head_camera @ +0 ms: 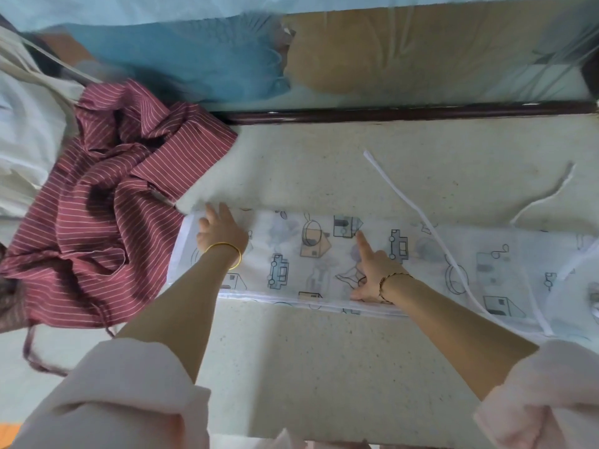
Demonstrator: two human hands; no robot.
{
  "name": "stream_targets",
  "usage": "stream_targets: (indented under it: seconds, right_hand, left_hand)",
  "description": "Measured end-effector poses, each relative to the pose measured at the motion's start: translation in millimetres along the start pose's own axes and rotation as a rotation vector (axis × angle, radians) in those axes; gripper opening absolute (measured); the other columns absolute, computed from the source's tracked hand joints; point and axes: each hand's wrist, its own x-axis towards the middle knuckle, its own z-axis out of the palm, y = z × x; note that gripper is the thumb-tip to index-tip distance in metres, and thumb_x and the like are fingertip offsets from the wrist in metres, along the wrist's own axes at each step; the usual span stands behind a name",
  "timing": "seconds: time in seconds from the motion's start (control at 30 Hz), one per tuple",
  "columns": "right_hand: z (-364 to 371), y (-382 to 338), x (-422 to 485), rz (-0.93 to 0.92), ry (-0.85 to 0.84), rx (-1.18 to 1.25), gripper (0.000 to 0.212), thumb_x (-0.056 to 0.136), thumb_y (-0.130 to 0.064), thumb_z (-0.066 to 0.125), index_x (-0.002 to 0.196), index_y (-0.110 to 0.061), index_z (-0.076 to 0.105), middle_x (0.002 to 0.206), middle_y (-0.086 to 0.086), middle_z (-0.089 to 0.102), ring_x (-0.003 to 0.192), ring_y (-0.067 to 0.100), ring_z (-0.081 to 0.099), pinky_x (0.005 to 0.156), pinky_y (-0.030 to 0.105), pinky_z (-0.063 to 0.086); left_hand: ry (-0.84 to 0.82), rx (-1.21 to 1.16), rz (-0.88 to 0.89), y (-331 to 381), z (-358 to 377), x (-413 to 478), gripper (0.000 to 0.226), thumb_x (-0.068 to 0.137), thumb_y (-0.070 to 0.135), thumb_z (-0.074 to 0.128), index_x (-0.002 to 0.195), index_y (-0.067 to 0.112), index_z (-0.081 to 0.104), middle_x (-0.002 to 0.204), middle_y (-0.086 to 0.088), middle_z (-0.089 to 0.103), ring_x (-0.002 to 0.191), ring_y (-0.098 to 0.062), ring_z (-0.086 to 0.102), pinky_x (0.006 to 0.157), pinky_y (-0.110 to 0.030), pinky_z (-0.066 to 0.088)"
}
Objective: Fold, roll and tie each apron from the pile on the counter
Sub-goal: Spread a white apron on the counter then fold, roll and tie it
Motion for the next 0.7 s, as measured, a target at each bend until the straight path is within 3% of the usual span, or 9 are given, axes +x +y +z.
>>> stream_targets:
  seconds: [0.1,0.23,0.37,0.43,0.57,0.7]
  right_hand:
    - [0,0,0,-0.002,0.004,-0.006,0.127,0.072,-0.027,0.080,0.146,-0.025,-0.023,0.119,0.012,0.054,0.081,0.019,0.054,0.072,0.029,0.047]
    - [1,0,0,0.007,0.005,-0.004,0.127,0.072,-0.027,0.080,0.146,-0.026,-0.023,0.121,0.012,0.054,0.084,0.020,0.055,0.075,0.029,0.048]
    - [1,0,0,0.027,-0.002,-0.011,0.126,0.073,-0.030,0.079,0.146,-0.026,-0.024,0.126,0.013,0.050,0.100,0.025,0.058,0.082,0.032,0.048]
    - [1,-1,0,0.030,-0.003,-0.015,0.126,0.073,-0.029,0.079,0.145,-0.026,-0.024,0.126,0.013,0.050,0.098,0.024,0.057,0.079,0.031,0.046]
    - [1,-2,1,0.045,-0.010,0.000,0.126,0.073,-0.028,0.079,0.145,-0.028,-0.025,0.128,0.013,0.049,0.102,0.025,0.057,0.084,0.033,0.047]
    - [2,-2,2,0.052,-0.012,0.014,0.127,0.073,-0.028,0.080,0.145,-0.028,-0.025,0.128,0.014,0.050,0.103,0.026,0.058,0.087,0.034,0.048]
  left_hand:
    - [0.026,0.065,-0.039,-7,0,5,0.064,0.095,0.029,0.035,0.151,0.018,0.006,0.157,-0.016,-0.001,0.136,-0.035,0.019,0.104,-0.042,0.031]
    - [0.101,0.035,-0.056,-6,9,-3,0.068,0.094,0.026,0.035,0.149,0.003,0.002,0.155,-0.021,-0.007,0.139,-0.034,0.013,0.110,-0.041,0.026]
    - [0.246,-0.017,-0.016,-8,15,-12,0.051,0.090,0.011,0.040,0.134,-0.012,0.029,0.146,-0.027,0.022,0.131,-0.039,0.029,0.104,-0.042,0.037]
    - [0.218,0.070,0.008,-10,17,-13,0.046,0.094,0.012,0.036,0.134,-0.009,0.030,0.142,-0.026,0.029,0.129,-0.037,0.033,0.102,-0.039,0.037]
    - [0.125,0.117,-0.009,-12,19,-9,0.059,0.099,0.027,0.030,0.147,0.000,0.008,0.155,-0.020,0.006,0.143,-0.032,0.009,0.114,-0.040,0.022]
    - [0.075,0.075,-0.061,-12,13,-4,0.063,0.097,0.030,0.034,0.150,0.010,0.008,0.156,-0.020,-0.003,0.143,-0.033,0.004,0.113,-0.043,0.019]
